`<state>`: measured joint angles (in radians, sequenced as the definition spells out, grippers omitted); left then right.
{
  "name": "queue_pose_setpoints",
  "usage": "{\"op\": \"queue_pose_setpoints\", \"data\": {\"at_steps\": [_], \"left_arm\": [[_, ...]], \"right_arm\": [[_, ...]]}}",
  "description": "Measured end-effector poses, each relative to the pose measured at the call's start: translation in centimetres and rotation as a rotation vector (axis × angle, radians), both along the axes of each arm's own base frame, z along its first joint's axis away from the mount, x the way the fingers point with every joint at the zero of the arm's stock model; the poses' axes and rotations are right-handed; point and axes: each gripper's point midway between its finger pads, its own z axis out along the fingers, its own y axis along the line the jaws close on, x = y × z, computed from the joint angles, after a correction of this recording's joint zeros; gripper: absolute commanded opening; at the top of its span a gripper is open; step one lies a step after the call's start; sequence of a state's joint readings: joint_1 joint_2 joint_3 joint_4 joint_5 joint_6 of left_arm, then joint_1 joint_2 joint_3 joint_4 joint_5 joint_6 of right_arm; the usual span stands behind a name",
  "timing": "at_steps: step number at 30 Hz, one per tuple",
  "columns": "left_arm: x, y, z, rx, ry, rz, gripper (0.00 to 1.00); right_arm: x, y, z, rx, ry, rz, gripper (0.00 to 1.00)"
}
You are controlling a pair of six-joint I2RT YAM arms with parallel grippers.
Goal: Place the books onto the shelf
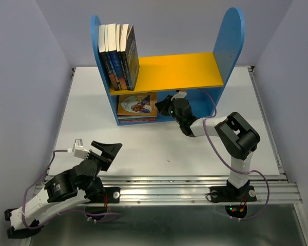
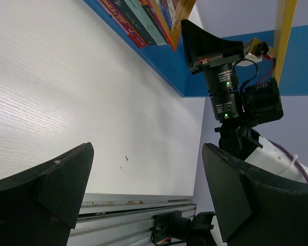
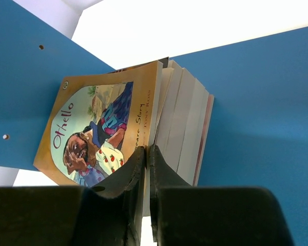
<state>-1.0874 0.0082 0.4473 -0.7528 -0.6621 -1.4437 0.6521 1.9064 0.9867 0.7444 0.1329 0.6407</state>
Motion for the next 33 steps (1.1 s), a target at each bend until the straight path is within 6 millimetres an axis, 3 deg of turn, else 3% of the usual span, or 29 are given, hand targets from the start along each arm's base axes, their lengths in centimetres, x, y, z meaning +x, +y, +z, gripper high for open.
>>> {"op": "queue_pose_setpoints", "data": {"at_steps": [23,27,33], "left_arm": [[0.0,-0.1,-0.6,0.014,0.007,0.000,0.99],[0.0,-0.1,-0.7,0.014,0.007,0.000,0.99],[0.1,-0.1,-1.2,0.025,0.013,0.000,0.99]], "right_arm": [[-0.5,0.7,-0.1,-0.044,-0.016,0.097,0.01],[-0.7,1.0,0.0,-0.042,-0.017,0.124,0.11],[-0.8,1.3,0.0,-0.031,-0.029,0.143,0.15]]}}
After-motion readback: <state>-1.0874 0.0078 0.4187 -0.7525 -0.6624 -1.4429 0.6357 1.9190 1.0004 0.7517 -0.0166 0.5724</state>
